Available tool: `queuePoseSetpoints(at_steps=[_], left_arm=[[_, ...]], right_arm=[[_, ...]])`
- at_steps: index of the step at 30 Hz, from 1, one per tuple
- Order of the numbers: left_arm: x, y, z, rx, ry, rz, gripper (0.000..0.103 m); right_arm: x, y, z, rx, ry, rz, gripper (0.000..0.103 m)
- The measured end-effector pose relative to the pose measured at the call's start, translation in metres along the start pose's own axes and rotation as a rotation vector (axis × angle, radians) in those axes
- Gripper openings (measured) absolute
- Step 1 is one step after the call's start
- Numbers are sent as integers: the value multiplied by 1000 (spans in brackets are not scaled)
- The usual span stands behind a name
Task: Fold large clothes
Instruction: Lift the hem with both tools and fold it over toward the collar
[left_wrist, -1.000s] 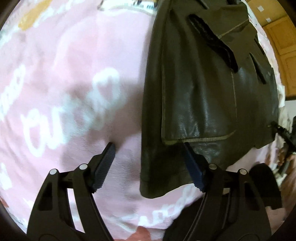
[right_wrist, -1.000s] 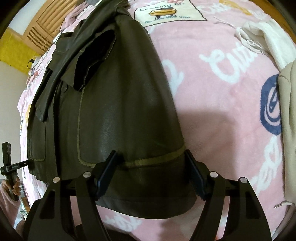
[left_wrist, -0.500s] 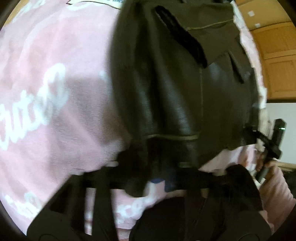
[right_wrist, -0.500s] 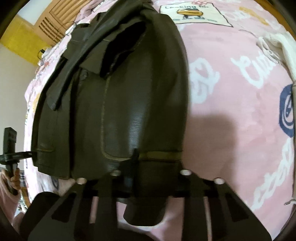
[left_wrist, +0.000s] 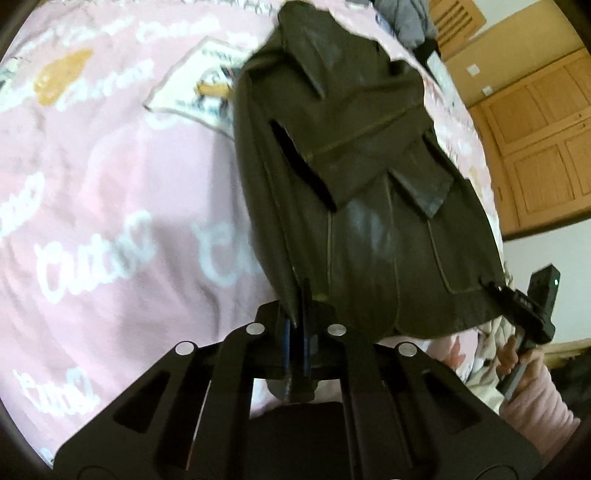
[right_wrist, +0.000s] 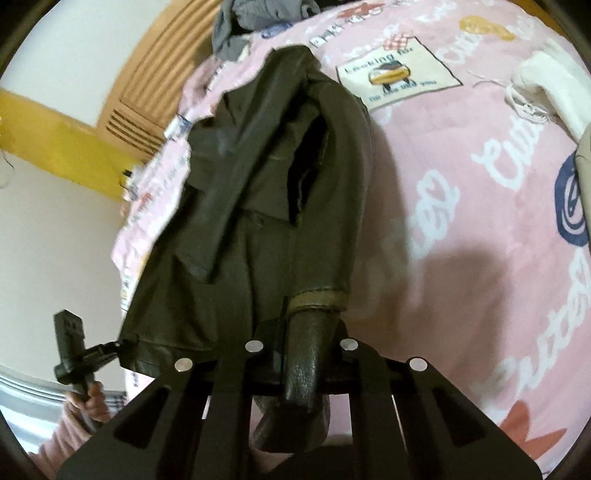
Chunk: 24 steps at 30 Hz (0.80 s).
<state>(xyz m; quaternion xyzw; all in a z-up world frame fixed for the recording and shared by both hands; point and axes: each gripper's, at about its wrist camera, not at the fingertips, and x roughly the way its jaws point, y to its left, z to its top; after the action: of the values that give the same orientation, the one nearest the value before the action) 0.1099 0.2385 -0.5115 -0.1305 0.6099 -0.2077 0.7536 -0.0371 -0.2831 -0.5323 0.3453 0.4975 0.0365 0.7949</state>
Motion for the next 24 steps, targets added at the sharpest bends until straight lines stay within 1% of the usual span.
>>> queuePoseSetpoints(at_steps=[3, 5, 9, 12, 15, 18, 20, 22, 24], left_arm=[[-23, -2, -2, -4, -49, 16, 3], [-40, -6, -5, -15, -78, 3, 3], [-78, -19, -14, -21, -140, -24, 3], [-111, -23, -29, -8, -180, -45, 3], [-146, -26, -48, 6, -224, -80, 3], [-185, -26, -71, 14, -291, -102, 3], [-208, -24, -82, 6, -335, -129, 3], [-225, -21, -86, -6, -366, -163, 3], [-237, -19, -85, -15, -386, -192, 4]], right_arm=[[-21, 11, 0, 14, -47, 49, 9], [-35, 20, 1, 21, -70, 81, 9], [-69, 36, -3, 9, -105, 118, 9], [-103, 47, -14, -7, -132, 143, 9], [-138, 53, -30, -2, -156, 186, 9], [-181, 57, -49, -14, -192, 219, 9], [-206, 55, -60, 0, -210, 247, 9], [-226, 51, -66, 26, -228, 274, 9], [-236, 43, -65, 63, -228, 292, 9]])
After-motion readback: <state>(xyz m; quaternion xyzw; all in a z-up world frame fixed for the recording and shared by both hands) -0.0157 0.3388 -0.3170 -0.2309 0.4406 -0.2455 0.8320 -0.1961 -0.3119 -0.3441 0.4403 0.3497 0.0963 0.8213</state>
